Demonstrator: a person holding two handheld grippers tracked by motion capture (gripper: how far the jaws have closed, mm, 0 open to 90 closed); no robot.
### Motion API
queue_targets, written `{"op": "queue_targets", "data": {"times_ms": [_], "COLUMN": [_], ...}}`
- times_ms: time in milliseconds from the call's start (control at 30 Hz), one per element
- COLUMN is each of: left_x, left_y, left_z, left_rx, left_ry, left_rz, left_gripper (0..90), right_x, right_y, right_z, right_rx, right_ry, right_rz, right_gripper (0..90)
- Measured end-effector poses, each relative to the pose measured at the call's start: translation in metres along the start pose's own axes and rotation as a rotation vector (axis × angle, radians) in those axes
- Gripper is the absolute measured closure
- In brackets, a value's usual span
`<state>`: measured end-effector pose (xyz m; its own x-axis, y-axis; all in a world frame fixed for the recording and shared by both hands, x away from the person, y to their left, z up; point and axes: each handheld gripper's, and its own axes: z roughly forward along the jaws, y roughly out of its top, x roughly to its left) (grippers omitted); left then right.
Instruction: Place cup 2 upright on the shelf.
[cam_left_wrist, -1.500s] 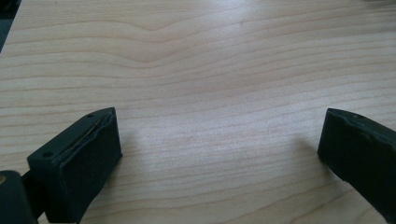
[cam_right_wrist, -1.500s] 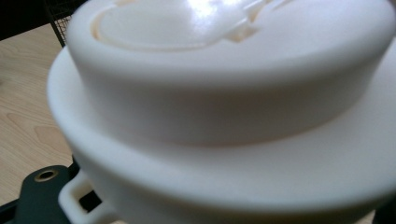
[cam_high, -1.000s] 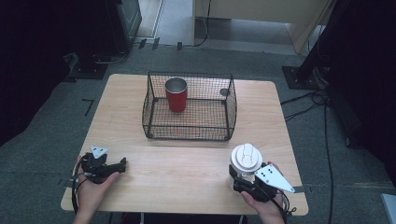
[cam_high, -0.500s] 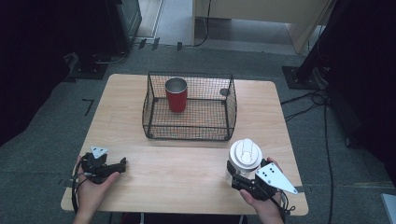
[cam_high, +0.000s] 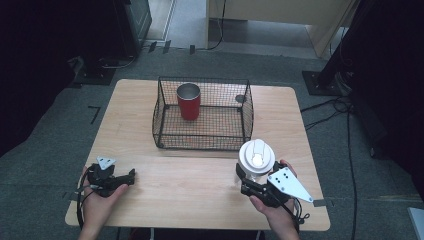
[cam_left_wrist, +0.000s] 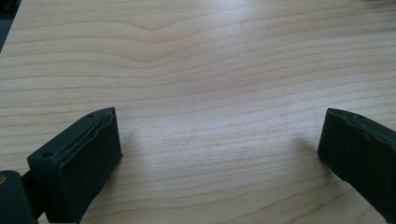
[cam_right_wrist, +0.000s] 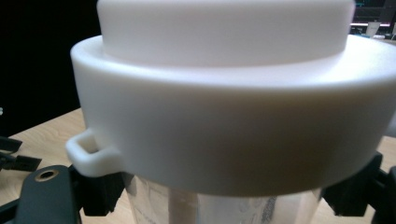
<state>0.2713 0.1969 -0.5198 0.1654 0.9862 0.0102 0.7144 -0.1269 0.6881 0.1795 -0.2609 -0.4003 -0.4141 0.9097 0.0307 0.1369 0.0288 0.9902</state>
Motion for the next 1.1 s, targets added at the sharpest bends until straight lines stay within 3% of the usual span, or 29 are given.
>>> {"op": "queue_targets", "data": {"times_ms": [1100], "left_x": [0.000], "left_y": [0.000], "left_z": [0.000], "left_rx": [0.000], "left_ry": [0.000], "left_rz": [0.000], "left_gripper": [0.1], "right_x": [0.017], "right_y": [0.047], "right_z": [0.044], "right_rx": [-0.110], "right_ry": [0.021], "right_rz": [-0.015], "right_gripper": [16.5]}}
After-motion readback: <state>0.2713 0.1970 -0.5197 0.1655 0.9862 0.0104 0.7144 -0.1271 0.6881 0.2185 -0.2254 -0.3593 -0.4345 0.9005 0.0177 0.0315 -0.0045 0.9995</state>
